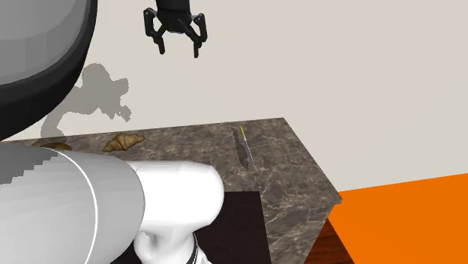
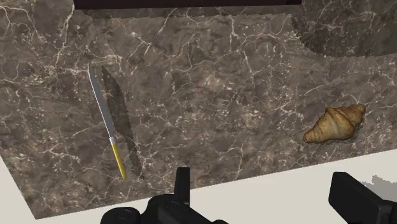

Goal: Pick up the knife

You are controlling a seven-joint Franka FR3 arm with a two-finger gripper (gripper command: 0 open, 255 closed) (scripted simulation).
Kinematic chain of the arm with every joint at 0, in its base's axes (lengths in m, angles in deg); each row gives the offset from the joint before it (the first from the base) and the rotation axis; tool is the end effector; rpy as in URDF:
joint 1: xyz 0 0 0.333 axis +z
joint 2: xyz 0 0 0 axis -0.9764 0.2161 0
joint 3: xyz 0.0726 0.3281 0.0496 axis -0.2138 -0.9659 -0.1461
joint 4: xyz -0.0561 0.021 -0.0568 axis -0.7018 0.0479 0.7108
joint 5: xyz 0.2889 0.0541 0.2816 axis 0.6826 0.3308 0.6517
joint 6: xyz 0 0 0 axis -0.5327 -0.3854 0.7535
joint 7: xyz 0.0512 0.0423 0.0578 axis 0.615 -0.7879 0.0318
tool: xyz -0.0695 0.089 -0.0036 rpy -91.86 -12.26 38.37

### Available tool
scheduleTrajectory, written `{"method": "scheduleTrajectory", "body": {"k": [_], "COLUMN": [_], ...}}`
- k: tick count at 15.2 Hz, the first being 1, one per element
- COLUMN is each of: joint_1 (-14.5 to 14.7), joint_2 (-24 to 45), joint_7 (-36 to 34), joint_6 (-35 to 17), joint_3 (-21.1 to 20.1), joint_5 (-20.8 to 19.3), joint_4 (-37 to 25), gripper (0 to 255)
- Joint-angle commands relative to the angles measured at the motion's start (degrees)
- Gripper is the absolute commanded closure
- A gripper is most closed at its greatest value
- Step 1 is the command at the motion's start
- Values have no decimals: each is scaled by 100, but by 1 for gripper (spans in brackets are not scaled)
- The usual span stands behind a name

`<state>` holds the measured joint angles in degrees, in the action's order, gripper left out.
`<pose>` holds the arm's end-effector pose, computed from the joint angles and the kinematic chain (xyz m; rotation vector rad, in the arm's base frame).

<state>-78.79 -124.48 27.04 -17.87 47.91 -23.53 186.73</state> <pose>0.3300 -0.0167 0.6381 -3.0454 0.1266 -0.2555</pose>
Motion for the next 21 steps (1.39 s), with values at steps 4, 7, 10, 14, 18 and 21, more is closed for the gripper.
{"method": "scheduleTrajectory", "body": {"k": [4, 7, 10, 14, 18, 21], "joint_1": [-26, -52, -76, -104, -123, -135], "joint_2": [274, 611, 1008, 1628, 2340, 2926], "joint_7": [279, 556, 832, 1202, 1582, 1881], "joint_6": [-403, -814, -1230, -1782, -2316, -2694], "joint_3": [173, 346, 520, 749, 969, 1120], "joint_5": [-98, -189, -267, -340, -360, -329], "joint_4": [262, 467, 613, 712, 700, 618], "gripper": [0, 0, 0, 0, 0, 0]}}
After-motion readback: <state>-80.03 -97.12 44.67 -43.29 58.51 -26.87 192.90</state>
